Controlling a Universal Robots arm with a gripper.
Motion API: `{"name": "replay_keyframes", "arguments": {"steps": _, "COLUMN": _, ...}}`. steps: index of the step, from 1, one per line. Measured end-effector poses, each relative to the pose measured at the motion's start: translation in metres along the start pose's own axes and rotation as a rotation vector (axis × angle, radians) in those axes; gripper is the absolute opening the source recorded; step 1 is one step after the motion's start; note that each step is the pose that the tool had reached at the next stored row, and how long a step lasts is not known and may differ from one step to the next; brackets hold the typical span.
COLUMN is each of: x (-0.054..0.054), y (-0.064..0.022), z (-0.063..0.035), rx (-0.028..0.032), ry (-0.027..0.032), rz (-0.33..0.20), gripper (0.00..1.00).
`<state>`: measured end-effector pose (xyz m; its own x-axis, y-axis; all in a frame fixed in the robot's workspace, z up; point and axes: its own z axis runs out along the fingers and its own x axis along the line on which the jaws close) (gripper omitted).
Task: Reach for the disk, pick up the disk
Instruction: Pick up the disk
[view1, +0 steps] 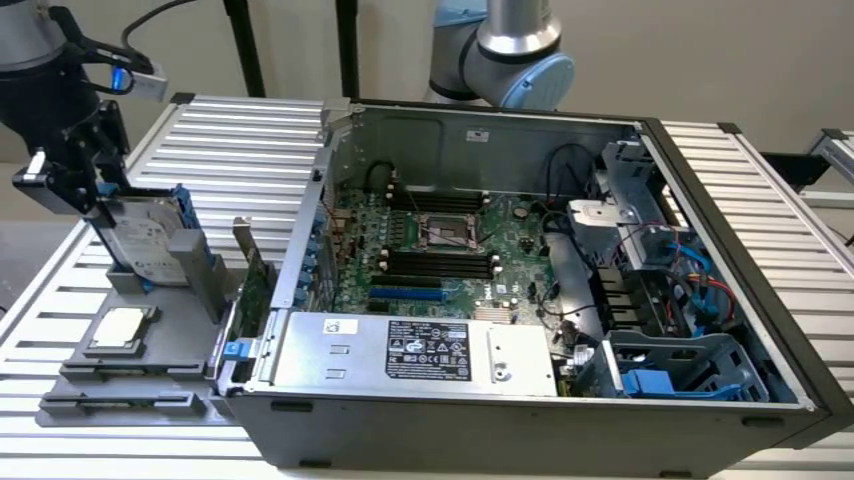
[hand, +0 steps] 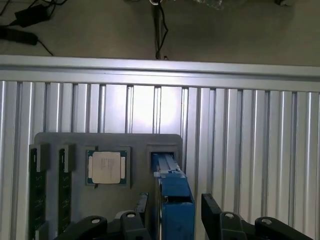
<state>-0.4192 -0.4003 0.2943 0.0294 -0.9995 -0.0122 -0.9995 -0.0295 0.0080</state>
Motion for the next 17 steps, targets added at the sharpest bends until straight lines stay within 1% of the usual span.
{"name": "replay_keyframes", "arguments": {"steps": 3, "x": 0.0001, "y": 0.0002, "z": 0.0018, "rx": -0.0002, "ry": -0.0015, "rz": -0.010, "gripper": 0.54}}
{"name": "replay_keyframes", "arguments": {"steps": 8, "x": 0.0000, "y": 0.0029, "z": 0.0020, "rx": -0.0003, "ry": -0.0016, "rz": -0.018, "gripper": 0.54}}
{"name": "replay_keyframes", "arguments": {"steps": 15, "x": 0.0000, "y": 0.0033, "z": 0.0034, "rx": -0.0002, "ry": -0.0017, "rz": -0.018, "gripper": 0.54}}
{"name": "replay_keyframes", "arguments": {"steps": 17, "x": 0.0000, "y": 0.0033, "z": 0.0038, "rx": -0.0004, "ry": -0.0016, "rz": -0.018, "gripper": 0.52}}
